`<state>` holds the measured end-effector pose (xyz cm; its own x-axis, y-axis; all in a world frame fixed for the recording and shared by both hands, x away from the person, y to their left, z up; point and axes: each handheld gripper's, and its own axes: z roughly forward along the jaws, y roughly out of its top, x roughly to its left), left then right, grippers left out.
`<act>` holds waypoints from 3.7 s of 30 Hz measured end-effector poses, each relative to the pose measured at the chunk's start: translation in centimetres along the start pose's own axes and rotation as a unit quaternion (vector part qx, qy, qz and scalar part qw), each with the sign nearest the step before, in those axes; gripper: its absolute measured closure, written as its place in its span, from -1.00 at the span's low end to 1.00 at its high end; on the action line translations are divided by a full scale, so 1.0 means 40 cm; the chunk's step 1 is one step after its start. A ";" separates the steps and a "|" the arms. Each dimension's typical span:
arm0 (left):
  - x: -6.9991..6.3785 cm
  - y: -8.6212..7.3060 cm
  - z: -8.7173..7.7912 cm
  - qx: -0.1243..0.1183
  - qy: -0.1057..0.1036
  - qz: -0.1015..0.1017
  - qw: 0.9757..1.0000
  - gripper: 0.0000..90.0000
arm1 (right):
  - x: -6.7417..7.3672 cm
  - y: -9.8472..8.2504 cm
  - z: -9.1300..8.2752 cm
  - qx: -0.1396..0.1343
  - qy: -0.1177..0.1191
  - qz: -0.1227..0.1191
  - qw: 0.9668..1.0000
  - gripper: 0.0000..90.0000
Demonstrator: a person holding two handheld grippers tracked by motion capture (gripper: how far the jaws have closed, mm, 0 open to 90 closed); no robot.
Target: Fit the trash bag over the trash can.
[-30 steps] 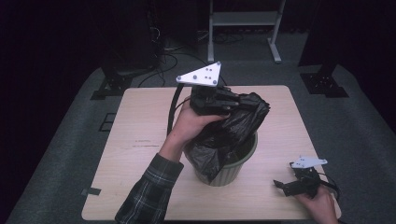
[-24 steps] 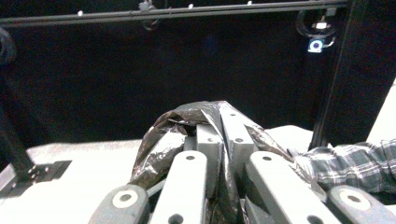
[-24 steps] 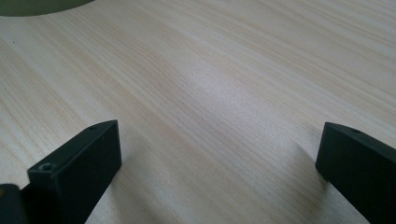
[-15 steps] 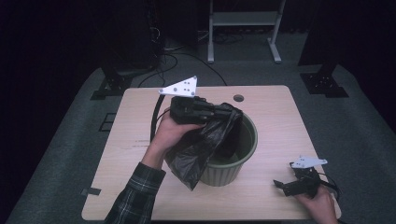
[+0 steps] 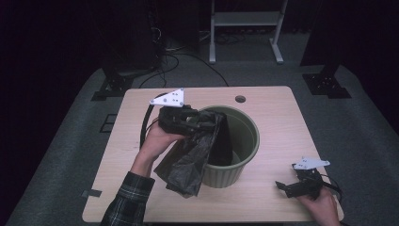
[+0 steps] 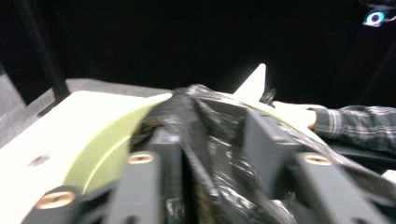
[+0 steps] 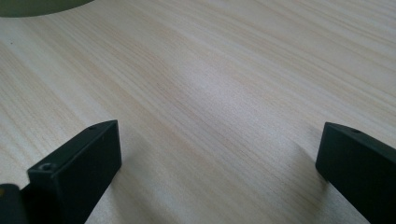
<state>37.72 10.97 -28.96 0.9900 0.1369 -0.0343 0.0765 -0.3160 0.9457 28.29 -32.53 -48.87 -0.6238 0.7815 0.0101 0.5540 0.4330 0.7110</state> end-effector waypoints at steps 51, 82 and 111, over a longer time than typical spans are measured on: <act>-0.140 -0.237 -0.383 -0.026 0.131 -0.056 0.990 -0.83 | -0.001 0.001 0.001 0.000 -0.006 0.007 1.000 -1.00; -0.145 -0.428 -0.387 0.003 0.125 -0.108 0.986 -0.83 | -0.001 0.001 0.001 0.000 -0.007 0.008 1.000 -1.00; -0.109 -0.375 -0.296 -0.052 0.048 -0.076 0.995 0.98 | -0.002 0.002 0.001 0.000 -0.007 0.008 1.000 -1.00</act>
<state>30.83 26.24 -39.18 0.9515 0.2664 -0.1536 0.2072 -0.1863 0.9604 28.40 -32.53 -48.86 -0.6066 0.7949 0.0109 0.5641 0.4207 0.7105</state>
